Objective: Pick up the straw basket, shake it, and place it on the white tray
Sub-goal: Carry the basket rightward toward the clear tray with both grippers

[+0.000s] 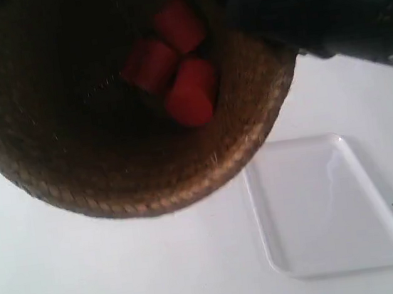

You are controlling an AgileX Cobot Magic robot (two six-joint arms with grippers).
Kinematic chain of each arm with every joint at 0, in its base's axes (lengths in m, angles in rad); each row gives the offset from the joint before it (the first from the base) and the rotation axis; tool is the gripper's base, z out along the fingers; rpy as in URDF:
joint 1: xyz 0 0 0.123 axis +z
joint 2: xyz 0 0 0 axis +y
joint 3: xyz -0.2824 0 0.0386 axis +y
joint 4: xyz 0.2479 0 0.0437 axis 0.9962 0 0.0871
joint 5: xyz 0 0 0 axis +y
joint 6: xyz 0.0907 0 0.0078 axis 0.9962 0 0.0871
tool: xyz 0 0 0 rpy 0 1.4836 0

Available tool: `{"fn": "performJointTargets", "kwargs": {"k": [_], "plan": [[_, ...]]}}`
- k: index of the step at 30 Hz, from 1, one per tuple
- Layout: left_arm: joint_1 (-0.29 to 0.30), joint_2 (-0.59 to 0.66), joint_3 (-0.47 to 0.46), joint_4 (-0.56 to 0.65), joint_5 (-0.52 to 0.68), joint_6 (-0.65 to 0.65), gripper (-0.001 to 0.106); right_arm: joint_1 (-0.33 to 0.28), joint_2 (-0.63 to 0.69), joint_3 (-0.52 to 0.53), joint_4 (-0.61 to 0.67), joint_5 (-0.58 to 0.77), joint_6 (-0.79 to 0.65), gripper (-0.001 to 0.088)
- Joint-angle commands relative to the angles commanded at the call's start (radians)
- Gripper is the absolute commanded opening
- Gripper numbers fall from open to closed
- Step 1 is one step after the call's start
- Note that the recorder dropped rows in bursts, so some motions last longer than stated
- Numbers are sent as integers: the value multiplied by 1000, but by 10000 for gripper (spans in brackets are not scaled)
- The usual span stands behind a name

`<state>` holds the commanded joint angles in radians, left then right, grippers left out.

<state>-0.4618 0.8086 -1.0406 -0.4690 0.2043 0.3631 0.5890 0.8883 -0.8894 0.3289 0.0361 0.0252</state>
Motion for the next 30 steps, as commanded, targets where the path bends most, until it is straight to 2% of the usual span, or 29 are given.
{"fn": "performJointTargets", "kwargs": {"k": [2,5,7,9,12,15,18,20,22,25,27,30], "plan": [[0,-13,8,23,-38,0,0,0,-16,0,-43,-17,-25,0],[0,40,75,28,-60,-8,0,-4,77,67,-65,-29,-90,0],[0,69,85,23,-55,-27,0,-7,126,71,-54,-2,-76,0],[-2,48,46,3,-33,-44,0,-4,88,32,-30,53,-6,0],[-2,-9,-8,8,-17,-41,0,8,-9,-9,-33,69,15,0],[-2,-9,28,92,-22,-24,0,4,-18,40,-85,2,-79,0],[-2,66,93,89,-62,-51,0,-13,76,93,-77,-82,-73,0],[-6,64,65,55,-24,-53,0,-13,66,56,-37,-53,4,0],[-7,16,11,42,31,-53,0,-11,-12,-4,-41,11,25,0],[-7,-19,19,82,-30,-16,0,-11,-63,-9,-91,-7,-49,0],[-5,15,71,77,-111,-62,0,-13,-3,36,-100,-42,-60,0],[-5,46,75,73,-107,-101,0,-19,87,37,-94,21,-90,0]]}}
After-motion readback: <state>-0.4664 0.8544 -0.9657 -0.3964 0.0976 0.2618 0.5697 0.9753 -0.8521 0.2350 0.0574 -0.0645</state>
